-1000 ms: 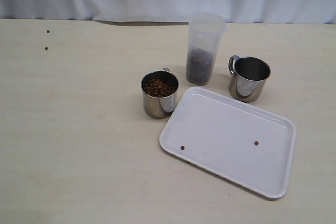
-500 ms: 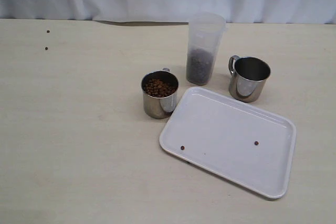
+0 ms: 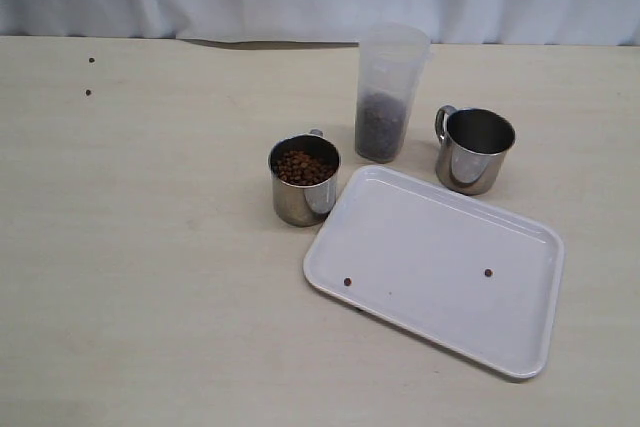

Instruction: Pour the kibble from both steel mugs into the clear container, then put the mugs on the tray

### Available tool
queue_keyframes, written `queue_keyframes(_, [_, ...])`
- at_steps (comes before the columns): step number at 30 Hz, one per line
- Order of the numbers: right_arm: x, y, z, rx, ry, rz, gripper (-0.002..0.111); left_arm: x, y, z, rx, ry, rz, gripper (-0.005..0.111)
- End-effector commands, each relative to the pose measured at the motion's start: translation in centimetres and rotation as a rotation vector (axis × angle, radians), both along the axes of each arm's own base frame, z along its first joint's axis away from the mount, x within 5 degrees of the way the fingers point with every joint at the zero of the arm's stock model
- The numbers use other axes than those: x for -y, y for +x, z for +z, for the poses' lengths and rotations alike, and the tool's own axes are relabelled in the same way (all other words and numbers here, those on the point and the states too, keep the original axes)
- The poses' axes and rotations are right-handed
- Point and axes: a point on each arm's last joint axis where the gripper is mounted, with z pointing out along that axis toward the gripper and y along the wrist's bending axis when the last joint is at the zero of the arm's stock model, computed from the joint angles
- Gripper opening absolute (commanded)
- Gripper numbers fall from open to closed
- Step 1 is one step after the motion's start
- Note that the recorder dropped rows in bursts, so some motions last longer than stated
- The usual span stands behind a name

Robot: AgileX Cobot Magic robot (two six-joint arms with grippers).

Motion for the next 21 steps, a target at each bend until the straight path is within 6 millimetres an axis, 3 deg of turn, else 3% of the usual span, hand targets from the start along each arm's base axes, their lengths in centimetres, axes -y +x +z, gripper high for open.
queue_keyframes(1, [0.04, -0.02, -0.55, -0.043, -0.056, -0.001, 0.005, 0.00, -0.01, -0.02, 0.004, -0.014, 0.001, 0.000])
queue_keyframes(21, [0.11, -0.07, -1.09, -0.102, -0.075, -0.005, 0.005, 0.00, -0.01, -0.02, 0.004, -0.014, 0.001, 0.000])
